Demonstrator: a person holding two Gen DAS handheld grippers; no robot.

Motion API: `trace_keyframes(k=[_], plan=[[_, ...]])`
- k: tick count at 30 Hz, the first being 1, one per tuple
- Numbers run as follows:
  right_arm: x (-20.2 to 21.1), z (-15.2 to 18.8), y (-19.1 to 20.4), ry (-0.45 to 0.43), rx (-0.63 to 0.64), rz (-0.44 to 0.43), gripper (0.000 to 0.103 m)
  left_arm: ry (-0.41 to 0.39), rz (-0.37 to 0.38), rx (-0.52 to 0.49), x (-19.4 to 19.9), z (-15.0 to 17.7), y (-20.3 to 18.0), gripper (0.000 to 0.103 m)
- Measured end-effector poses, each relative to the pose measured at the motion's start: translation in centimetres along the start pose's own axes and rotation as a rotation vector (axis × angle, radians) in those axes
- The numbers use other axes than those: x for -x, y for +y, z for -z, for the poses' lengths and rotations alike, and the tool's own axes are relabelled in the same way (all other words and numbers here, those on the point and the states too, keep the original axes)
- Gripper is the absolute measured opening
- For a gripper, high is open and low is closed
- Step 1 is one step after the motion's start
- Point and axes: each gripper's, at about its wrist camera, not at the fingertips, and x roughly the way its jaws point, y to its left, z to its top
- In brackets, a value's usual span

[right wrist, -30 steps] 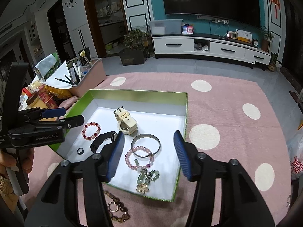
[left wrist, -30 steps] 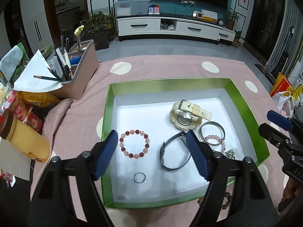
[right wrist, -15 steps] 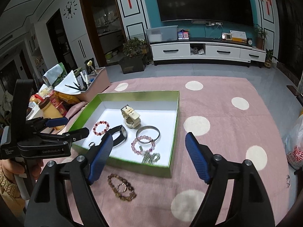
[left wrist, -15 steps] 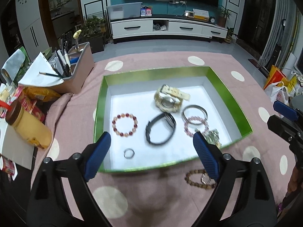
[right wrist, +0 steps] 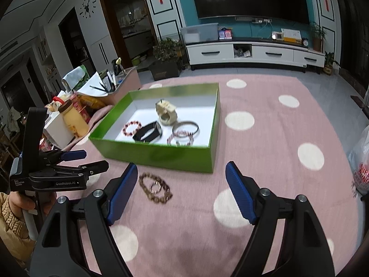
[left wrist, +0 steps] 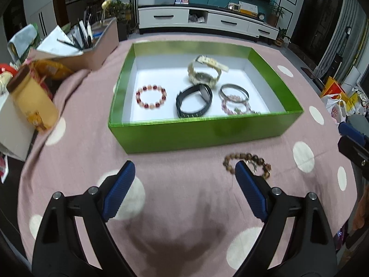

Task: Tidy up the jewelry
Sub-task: 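Withdraw both tools from the box toward the brown wooden bead bracelet, then grasp the brown wooden bead bracelet with the left tool while the right tool grasps the small silver ring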

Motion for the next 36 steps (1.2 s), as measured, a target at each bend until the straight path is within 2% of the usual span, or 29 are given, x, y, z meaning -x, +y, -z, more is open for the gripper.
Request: trace_keyframes(k=[3, 7, 9, 12, 14, 20, 24, 27, 28, 29, 33, 36], plan=[[0.2, 1.1, 0.0, 0.009, -0.020, -0.013, 0.079, 0.013, 0.020, 0.005, -0.3, 0.6, -0.3, 0.089], [0.4, 2.3, 0.1, 0.014, -0.039, -0.030, 0.079, 0.029, 0.050, 0.006, -1.2, 0.5, -1.3, 0.075], [0.3, 2.7, 0.1, 0.016, -0.047, -0.037, 0.079, 0.038, 0.057, 0.001, -1.9, 0.3, -1.9, 0.073], [0.3, 2.8, -0.1, 0.019, -0.056, -0.044, 0.079, 0.050, 0.049, -0.014, -3.2, 0.2, -2.9, 0.064], [0.3, 2.9, -0.3, 0.019, -0.060, -0.046, 0.079, 0.063, 0.035, -0.026, -4.4, 0.1, -3.4, 0.054], [-0.3, 3.2, -1.2, 0.025, -0.079, -0.040, 0.079, 0.088, 0.028, -0.065, -6.8, -0.2, -4.5, 0.039], [-0.5, 3.4, -1.8, 0.028, -0.095, -0.039, 0.079, 0.075, 0.015, -0.114, -7.4, -0.1, -5.2, 0.036], [-0.9, 3.4, -2.0, 0.034, -0.100, -0.038, 0.079, 0.066, 0.042, -0.141, -7.4, 0.0, -5.6, 0.024], [-1.1, 3.4, -2.0, 0.037, -0.101, -0.038, 0.079, 0.065, 0.051, -0.150, -7.4, 0.1, -5.8, 0.014], [-1.3, 3.4, -2.0, 0.041, -0.102, -0.038, 0.079, 0.067, 0.069, -0.154, -7.4, 0.1, -5.9, 0.008], [-2.1, 3.7, -1.8, 0.064, -0.091, -0.042, 0.079, 0.067, 0.115, -0.130, -7.2, -0.1, -6.0, 0.007], [-3.0, 4.1, -1.5, 0.097, -0.066, -0.055, 0.079, 0.028, 0.155, -0.107, -5.9, -0.6, -5.9, 0.007]])
